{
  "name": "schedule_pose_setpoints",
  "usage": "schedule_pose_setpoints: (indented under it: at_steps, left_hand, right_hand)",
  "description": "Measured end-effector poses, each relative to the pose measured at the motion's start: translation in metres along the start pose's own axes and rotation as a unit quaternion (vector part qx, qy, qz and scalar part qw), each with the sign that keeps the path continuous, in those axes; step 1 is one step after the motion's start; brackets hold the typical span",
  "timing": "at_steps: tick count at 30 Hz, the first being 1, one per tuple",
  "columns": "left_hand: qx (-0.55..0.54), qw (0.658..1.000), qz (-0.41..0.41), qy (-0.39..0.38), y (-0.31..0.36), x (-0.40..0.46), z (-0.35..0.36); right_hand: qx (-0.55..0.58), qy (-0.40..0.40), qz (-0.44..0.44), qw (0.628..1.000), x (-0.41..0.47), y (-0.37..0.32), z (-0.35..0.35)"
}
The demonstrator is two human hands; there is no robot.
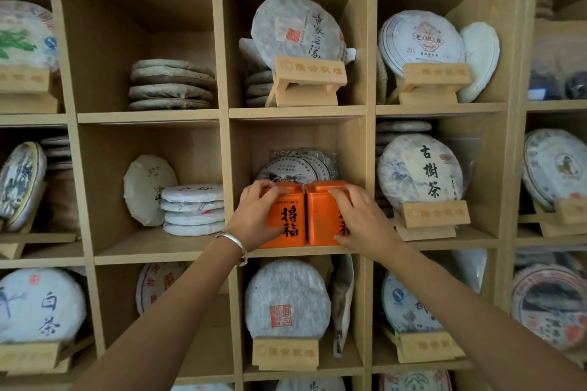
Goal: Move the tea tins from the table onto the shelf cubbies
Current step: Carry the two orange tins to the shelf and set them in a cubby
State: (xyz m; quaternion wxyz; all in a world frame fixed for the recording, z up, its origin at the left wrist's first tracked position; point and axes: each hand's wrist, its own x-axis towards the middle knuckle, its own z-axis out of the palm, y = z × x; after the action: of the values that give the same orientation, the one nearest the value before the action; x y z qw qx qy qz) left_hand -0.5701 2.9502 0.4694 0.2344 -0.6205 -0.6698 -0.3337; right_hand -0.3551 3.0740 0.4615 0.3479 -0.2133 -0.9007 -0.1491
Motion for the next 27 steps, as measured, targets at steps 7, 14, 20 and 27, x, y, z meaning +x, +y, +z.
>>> schedule_pose_setpoints:
  at_steps: [7,14,20,27]
  left_hand:
    - [-0.007,1.000,-0.003,0.000,0.0029,-0.0024,0.0000]
    - [0.003,1.000,-0.007,0.002,0.0024,-0.0011,0.0014]
    - [0.002,1.000,-0.004,0.006,0.0012,-0.0012,0.0049]
    - [0.002,1.000,-0.002,0.006,0.0004,-0.0002,0.0053]
  right_hand:
    - [0.017,0.001,-0.006,1.000,-0.0012,0.0025,0.0006]
    - [-0.003,-0.002,-0.026,1.000,-0.0025,0.0051,0.0027]
    - [-0.023,0.003,-0.027,0.999,-0.0028,0.0043,0.0043]
    - [-0.029,0.008,-0.026,0.999,-0.0015,0.0042,0.0046]
